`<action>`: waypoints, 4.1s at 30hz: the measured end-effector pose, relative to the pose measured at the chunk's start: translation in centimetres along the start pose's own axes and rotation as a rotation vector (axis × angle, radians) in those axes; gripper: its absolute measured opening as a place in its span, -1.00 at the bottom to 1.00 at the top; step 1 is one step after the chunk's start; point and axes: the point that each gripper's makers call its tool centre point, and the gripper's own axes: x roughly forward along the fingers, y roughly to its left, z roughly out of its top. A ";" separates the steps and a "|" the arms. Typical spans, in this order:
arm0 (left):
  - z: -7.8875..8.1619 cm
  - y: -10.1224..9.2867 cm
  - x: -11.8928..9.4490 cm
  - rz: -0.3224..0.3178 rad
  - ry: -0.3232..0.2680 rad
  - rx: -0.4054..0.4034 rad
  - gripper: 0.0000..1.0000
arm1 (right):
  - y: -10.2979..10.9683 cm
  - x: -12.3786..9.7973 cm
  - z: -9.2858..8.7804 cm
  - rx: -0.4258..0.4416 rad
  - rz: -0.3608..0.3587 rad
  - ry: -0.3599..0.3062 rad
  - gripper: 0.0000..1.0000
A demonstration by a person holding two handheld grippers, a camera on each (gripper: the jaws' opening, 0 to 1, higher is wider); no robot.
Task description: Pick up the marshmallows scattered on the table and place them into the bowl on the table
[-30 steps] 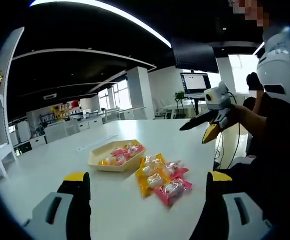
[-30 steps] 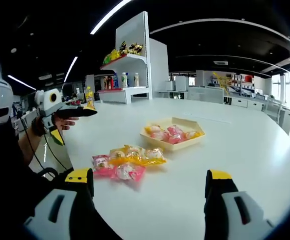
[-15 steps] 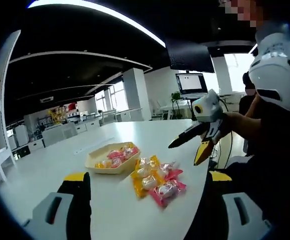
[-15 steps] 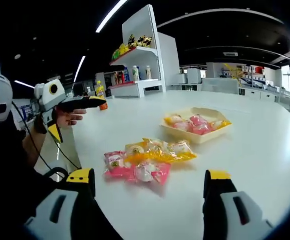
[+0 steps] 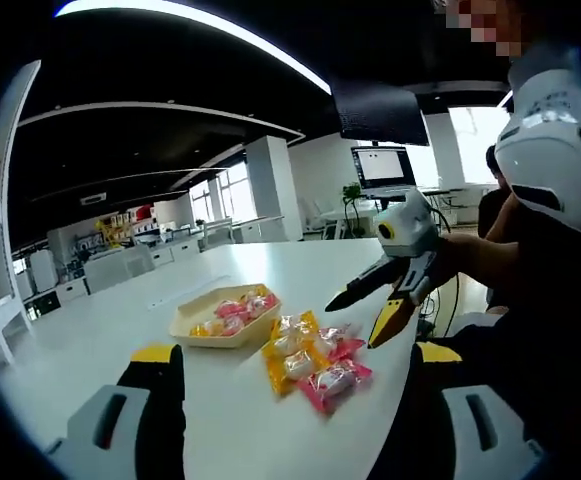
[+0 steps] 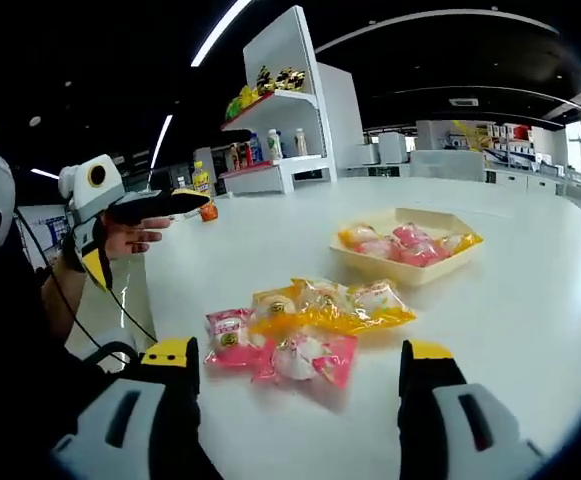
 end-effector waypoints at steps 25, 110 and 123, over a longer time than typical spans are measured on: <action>-0.1 0.1 0.3 0.001 -0.003 -0.006 0.78 | 0.1 1.2 -0.7 0.014 0.005 -0.010 0.09; -1.7 -0.3 0.7 0.003 0.074 0.041 0.59 | -0.8 0.4 0.5 0.055 -0.032 -0.067 -0.64; -2.0 -0.4 0.9 0.004 0.088 0.034 0.59 | -1.3 -1.2 1.4 0.059 -0.058 -0.091 -0.64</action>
